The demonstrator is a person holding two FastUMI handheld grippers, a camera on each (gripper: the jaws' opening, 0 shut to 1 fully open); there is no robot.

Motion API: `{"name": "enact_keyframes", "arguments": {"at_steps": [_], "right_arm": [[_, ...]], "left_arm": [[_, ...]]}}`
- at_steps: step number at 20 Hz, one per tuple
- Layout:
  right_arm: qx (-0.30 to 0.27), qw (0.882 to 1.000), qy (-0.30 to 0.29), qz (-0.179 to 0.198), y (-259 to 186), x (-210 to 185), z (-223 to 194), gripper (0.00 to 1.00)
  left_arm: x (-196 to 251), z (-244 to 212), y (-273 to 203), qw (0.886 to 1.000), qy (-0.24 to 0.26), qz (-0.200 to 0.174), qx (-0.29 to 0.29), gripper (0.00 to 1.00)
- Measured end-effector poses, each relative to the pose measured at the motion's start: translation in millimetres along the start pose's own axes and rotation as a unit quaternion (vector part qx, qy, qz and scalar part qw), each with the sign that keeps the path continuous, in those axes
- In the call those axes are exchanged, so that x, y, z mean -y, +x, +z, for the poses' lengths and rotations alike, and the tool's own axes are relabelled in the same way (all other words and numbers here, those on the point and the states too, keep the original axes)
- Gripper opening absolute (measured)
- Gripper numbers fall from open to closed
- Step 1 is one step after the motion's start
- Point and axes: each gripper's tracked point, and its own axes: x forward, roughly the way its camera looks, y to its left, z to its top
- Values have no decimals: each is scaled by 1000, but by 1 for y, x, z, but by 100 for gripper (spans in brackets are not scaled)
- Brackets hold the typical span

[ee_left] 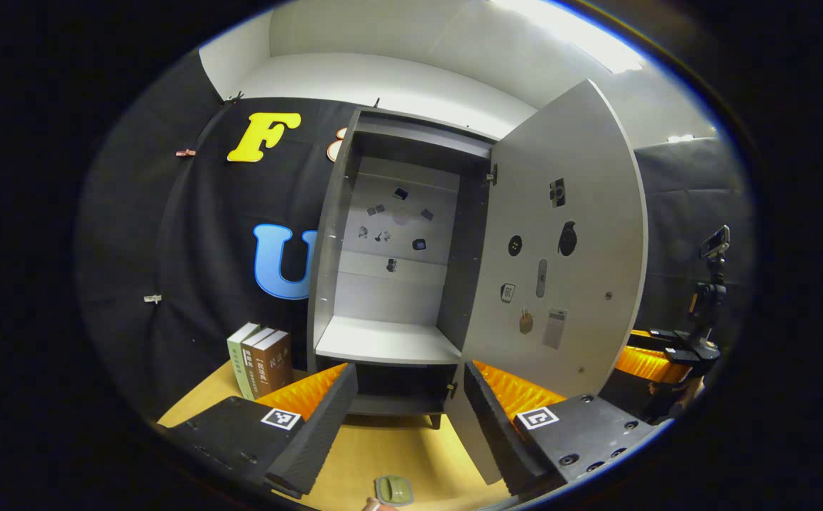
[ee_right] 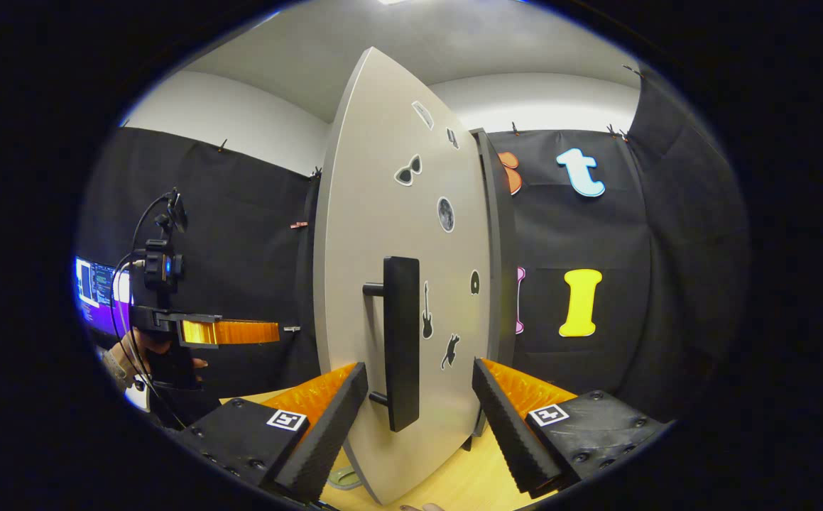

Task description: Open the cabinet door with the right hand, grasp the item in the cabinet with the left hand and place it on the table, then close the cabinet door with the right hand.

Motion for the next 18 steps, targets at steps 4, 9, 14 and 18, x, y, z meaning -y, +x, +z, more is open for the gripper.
{"name": "enact_keyframes", "arguments": {"at_steps": [4, 9, 14, 18], "right_arm": [[-3, 1000, 3, -21, 13, -22, -4, 98], [0, 996, -8, -92, 26, -47, -8, 100], [7, 991, -16, -132, 61, -79, -15, 97], [3, 993, 5, -116, 109, -114, -24, 98]], "left_arm": [[-14, 2, 10, 999, 4, -36, 0, 95], [-43, 3, 18, 995, 31, -93, -14, 93], [-65, -4, 25, 988, 26, -147, -36, 95], [-96, -3, 22, 987, 53, -145, -37, 95]]}}
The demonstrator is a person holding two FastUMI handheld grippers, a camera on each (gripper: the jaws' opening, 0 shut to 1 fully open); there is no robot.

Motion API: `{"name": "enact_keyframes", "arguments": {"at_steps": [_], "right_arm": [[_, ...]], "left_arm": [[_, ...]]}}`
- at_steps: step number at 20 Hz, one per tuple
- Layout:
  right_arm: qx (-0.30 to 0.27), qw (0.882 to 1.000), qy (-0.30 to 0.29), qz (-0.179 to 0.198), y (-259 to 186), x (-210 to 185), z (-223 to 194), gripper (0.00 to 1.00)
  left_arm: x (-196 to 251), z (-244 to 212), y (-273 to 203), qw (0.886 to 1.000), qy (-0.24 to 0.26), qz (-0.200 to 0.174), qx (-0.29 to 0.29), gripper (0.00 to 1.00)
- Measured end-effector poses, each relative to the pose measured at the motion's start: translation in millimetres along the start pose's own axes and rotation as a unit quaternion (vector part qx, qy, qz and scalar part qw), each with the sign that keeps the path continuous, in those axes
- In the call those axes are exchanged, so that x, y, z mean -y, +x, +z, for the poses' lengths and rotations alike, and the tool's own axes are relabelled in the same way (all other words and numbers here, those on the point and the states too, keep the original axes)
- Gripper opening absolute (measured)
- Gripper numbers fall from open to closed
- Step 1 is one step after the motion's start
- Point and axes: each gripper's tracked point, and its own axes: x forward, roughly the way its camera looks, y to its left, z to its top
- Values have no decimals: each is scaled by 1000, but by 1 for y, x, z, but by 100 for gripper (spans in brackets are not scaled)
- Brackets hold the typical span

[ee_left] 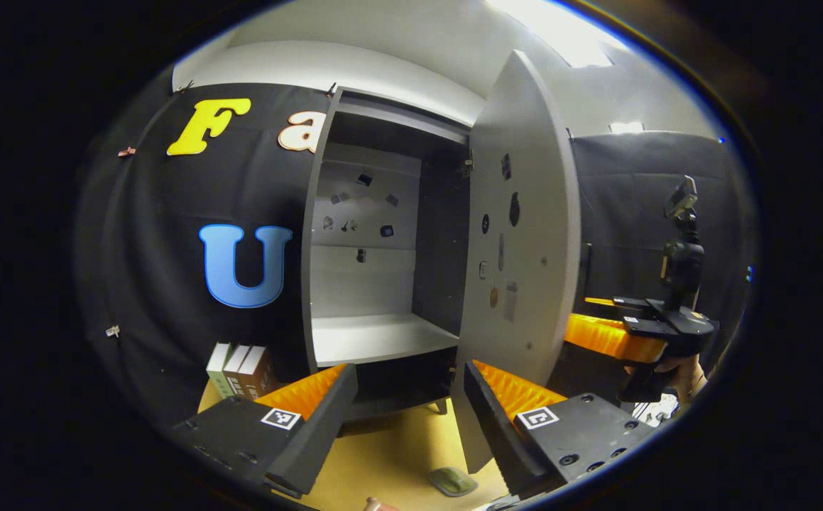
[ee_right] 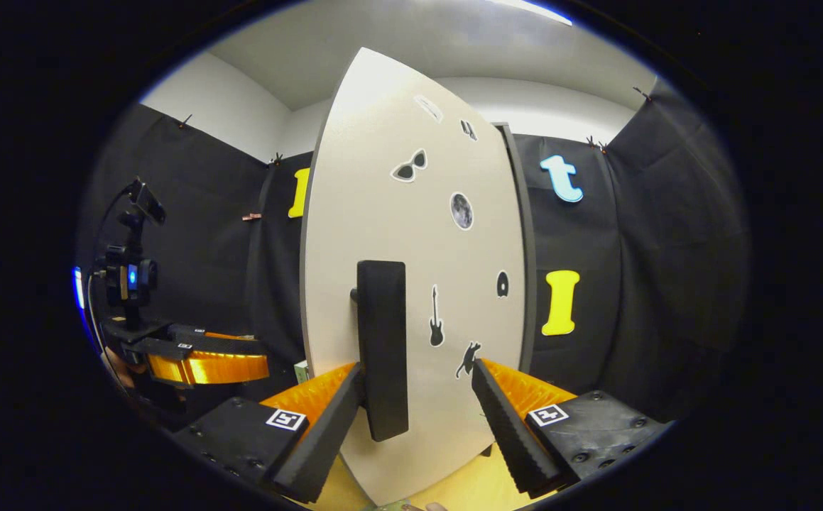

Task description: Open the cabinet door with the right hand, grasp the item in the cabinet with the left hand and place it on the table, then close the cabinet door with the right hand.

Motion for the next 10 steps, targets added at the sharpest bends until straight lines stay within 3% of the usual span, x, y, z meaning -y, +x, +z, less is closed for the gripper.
{"name": "enact_keyframes", "arguments": {"at_steps": [2, 6, 10], "right_arm": [[4, 1000, 21, 20, 12, -25, 3, 98], [14, 1000, 6, 20, 11, -35, 12, 98], [8, 1000, -11, -14, 6, -17, 11, 98]], "left_arm": [[-13, 0, -9, 1000, 8, 8, 0, 95], [-25, 0, -23, 1000, 13, 16, 1, 92], [-17, 5, -13, 1000, 18, 18, 13, 95]]}}
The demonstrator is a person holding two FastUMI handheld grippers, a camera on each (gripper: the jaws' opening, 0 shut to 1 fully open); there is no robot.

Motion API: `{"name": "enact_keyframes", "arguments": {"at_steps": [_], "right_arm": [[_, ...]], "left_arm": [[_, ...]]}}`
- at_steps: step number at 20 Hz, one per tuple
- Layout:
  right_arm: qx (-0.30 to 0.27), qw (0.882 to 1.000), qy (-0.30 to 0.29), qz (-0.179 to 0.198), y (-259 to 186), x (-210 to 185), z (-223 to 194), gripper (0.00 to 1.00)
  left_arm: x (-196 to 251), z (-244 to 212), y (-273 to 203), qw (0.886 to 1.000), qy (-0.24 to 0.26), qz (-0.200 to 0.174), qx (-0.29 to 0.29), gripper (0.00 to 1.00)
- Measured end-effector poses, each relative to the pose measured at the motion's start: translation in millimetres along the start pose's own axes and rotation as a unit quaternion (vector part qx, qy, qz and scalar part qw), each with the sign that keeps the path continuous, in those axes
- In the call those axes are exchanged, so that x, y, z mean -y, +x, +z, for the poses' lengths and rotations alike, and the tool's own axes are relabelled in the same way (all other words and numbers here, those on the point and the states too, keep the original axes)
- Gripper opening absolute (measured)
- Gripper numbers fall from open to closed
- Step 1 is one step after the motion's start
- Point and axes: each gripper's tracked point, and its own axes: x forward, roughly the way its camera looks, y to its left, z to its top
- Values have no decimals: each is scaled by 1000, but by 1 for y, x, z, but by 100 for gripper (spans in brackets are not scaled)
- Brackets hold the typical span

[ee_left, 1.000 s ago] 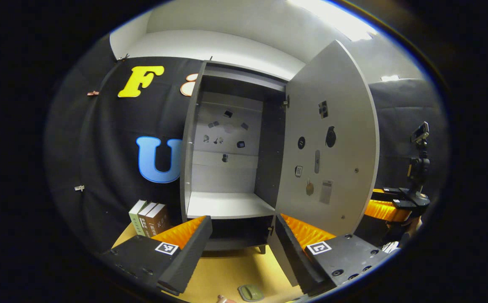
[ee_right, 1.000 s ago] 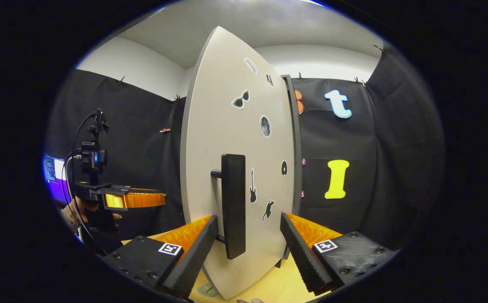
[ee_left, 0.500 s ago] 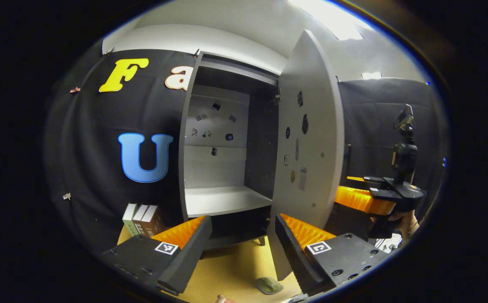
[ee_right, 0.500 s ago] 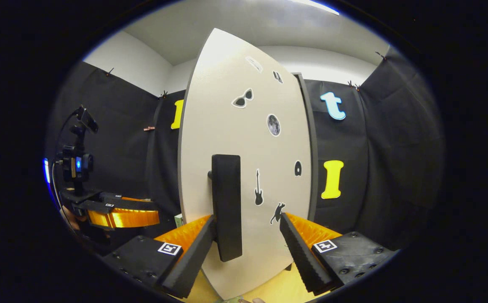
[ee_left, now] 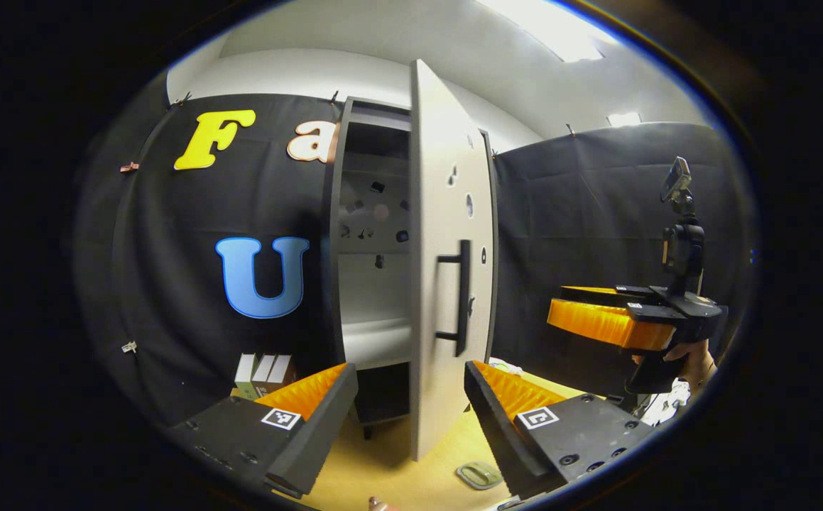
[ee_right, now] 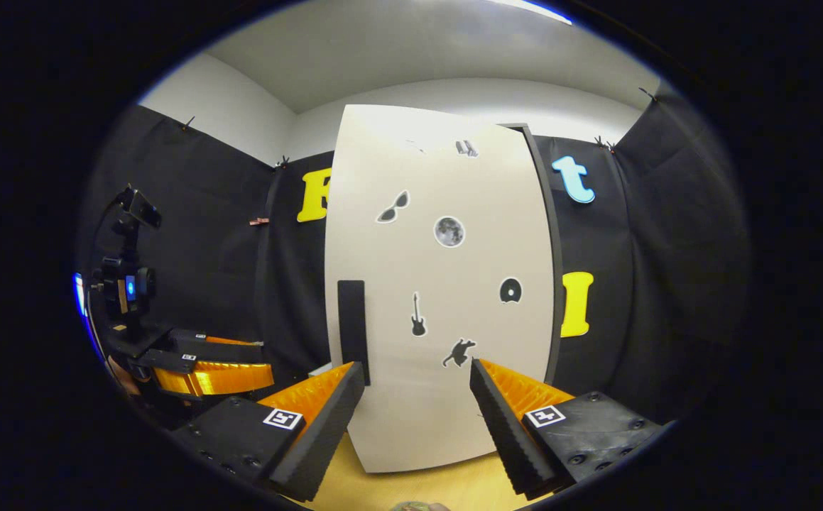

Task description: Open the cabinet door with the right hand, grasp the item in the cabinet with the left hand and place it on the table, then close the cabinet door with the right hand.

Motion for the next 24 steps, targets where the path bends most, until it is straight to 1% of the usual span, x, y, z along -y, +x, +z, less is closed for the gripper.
{"name": "enact_keyframes", "arguments": {"at_steps": [3, 4, 5, 8, 13, 17, 20, 24], "right_arm": [[0, 999, -2, -32, -9, 37, 3, 98], [3, 999, 0, -41, -11, 46, 7, 98], [7, 999, 0, -49, -13, 53, 11, 98], [18, 998, -10, -62, -20, 72, 20, 98], [29, 997, -23, -66, -22, 94, 28, 98], [31, 997, -15, -64, -17, 101, 28, 98], [32, 997, -13, -64, -14, 105, 28, 98], [36, 997, -14, -64, -14, 106, 29, 98]], "left_arm": [[20, 5, 17, 1000, -18, 2, 13, 95], [28, 7, 21, 1000, -22, 2, 17, 92], [33, 8, 25, 999, -25, 5, 19, 95], [45, 10, 37, 999, -23, 15, 21, 95], [55, 18, 46, 998, -22, 37, 34, 95], [52, 24, 50, 996, 3, 76, 41, 95], [55, 26, 54, 995, 13, 84, 45, 95], [58, 28, 56, 995, 11, 87, 50, 94]]}}
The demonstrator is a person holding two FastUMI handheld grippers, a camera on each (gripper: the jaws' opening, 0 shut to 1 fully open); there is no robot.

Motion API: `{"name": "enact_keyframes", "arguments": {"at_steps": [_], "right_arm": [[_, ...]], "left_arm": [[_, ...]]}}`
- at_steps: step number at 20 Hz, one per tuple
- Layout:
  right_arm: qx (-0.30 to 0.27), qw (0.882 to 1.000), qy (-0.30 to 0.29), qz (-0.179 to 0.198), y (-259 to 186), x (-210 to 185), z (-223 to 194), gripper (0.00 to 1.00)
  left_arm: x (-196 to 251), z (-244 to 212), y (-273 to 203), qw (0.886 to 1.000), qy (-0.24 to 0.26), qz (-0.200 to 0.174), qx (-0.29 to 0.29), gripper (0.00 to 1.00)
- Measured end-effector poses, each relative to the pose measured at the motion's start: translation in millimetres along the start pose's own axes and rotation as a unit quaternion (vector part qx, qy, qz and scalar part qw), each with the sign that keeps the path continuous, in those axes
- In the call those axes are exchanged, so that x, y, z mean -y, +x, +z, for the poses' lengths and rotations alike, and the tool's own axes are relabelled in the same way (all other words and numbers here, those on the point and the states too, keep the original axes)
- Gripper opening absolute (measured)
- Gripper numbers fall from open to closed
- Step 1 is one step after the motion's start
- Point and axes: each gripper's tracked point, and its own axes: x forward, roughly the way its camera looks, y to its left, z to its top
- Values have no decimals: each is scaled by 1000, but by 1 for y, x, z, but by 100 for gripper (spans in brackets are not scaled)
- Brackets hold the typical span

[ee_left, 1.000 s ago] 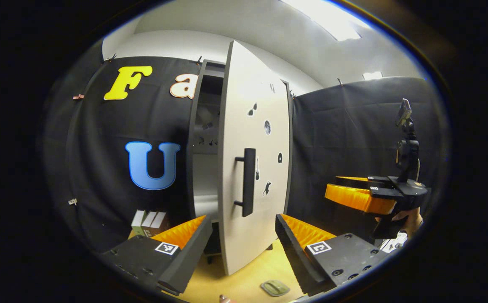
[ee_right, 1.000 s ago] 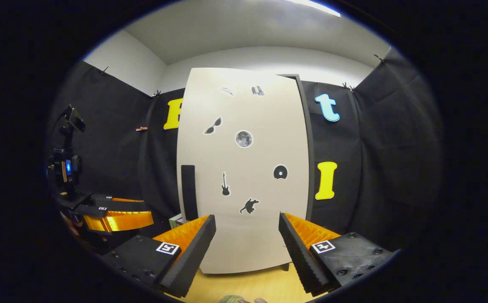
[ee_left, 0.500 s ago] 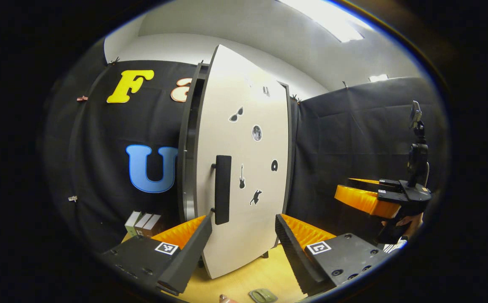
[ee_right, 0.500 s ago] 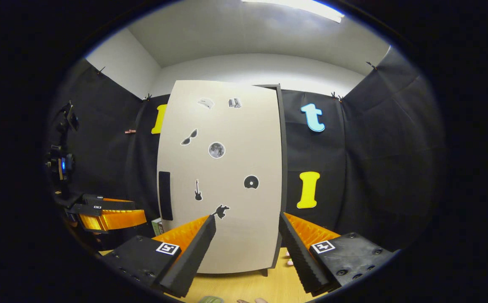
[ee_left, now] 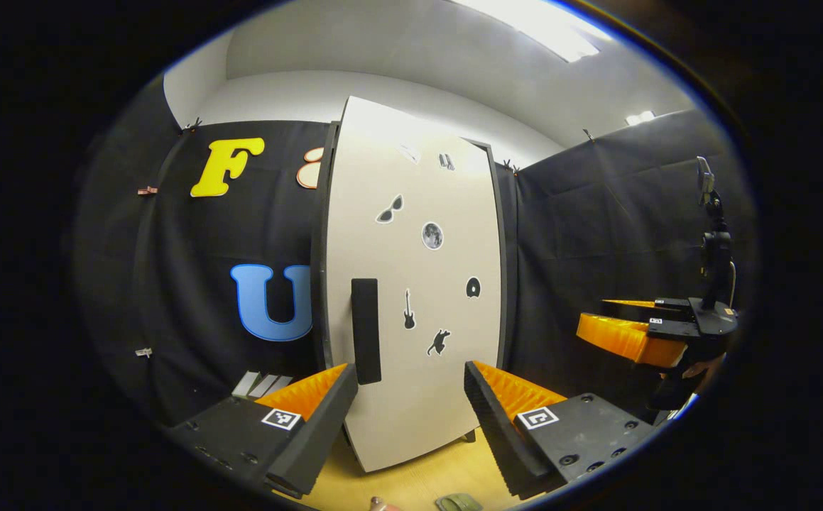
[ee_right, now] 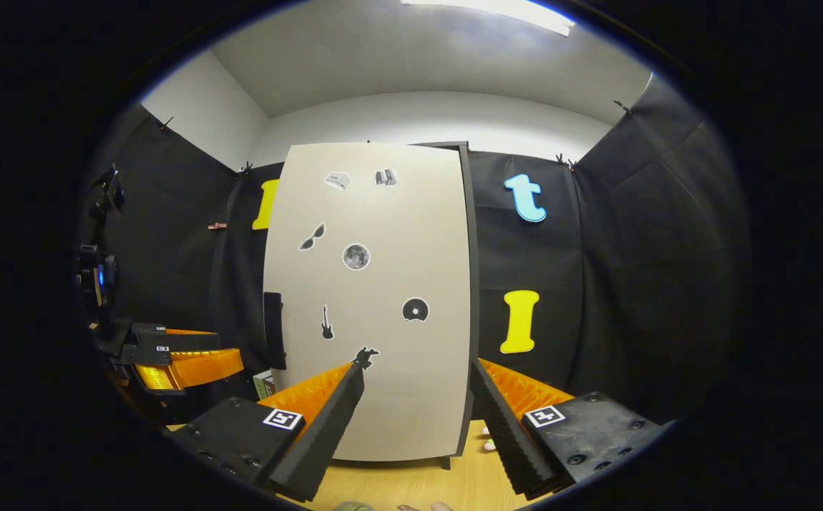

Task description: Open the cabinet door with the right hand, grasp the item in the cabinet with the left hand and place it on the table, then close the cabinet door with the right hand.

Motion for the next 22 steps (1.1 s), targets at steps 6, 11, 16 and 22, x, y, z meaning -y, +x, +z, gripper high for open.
{"name": "enact_keyframes", "arguments": {"at_steps": [6, 11, 16, 22], "right_arm": [[-5, 1000, 5, -9, -1, 8, -2, 98], [-7, 1000, -4, -9, -2, 8, 1, 98], [1, 1000, -1, -4, -3, 8, 6, 98], [2, 1000, -6, 2, -7, 7, 6, 98]], "left_arm": [[5, 0, 2, 1000, 3, -6, -1, 95], [4, 1, 4, 1000, -4, -1, 1, 95], [7, 0, 6, 1000, -7, 0, 2, 95], [19, 5, 5, 1000, -9, -8, 5, 95]]}}
